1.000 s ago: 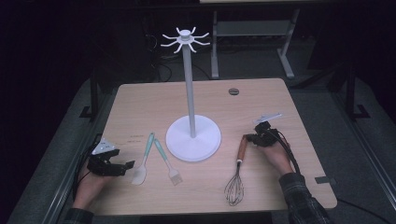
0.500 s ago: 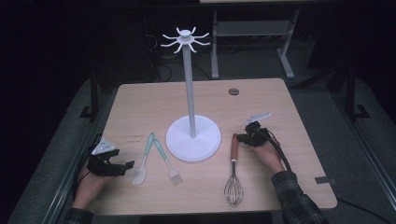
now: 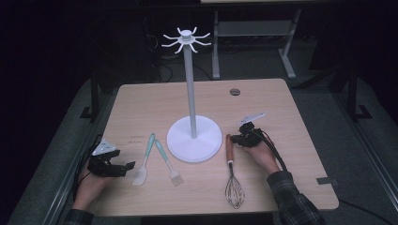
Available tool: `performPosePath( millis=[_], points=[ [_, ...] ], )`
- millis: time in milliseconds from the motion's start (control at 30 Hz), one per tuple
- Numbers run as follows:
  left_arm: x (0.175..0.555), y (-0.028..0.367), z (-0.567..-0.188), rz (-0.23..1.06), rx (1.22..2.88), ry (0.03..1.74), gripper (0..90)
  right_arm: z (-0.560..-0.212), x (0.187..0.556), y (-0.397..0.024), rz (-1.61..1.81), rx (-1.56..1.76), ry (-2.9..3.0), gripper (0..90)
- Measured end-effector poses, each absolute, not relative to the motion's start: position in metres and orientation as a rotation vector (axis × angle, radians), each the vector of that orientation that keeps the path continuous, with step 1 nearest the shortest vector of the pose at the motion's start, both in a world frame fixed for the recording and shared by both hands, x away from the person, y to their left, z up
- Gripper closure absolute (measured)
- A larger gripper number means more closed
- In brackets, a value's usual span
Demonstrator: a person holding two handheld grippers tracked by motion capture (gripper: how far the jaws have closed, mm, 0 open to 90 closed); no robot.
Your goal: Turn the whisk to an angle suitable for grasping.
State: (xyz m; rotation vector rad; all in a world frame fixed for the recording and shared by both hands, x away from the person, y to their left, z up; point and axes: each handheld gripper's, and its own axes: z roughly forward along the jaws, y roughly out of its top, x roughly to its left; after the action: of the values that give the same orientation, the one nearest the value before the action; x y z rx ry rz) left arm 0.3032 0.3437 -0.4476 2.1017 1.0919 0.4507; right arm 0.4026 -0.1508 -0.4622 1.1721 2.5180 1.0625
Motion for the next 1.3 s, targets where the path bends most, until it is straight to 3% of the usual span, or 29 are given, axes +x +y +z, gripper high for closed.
performPosePath(
  millis=[267, 567, 767, 1300],
  points=[
    [0.303, 0.343, -0.448, 0.448, 2.104, 1.096, 15.1, -0.451, 0.394, -0.150, 1.082, 1.171, 2.519, 89.9],
    [0.301, 0.342, -0.447, 0.446, 2.109, 1.096, 15.1, -0.425, 0.334, -0.136, 1.141, 1.025, 2.656, 89.9],
    [0.301, 0.343, -0.448, 0.445, 2.112, 1.100, 15.1, -0.431, 0.311, -0.123, 1.075, 0.972, 2.757, 89.9],
    [0.301, 0.343, -0.448, 0.442, 2.126, 1.100, 15.3, -0.447, 0.308, -0.120, 0.963, 0.970, 2.837, 89.9]
  ],
)
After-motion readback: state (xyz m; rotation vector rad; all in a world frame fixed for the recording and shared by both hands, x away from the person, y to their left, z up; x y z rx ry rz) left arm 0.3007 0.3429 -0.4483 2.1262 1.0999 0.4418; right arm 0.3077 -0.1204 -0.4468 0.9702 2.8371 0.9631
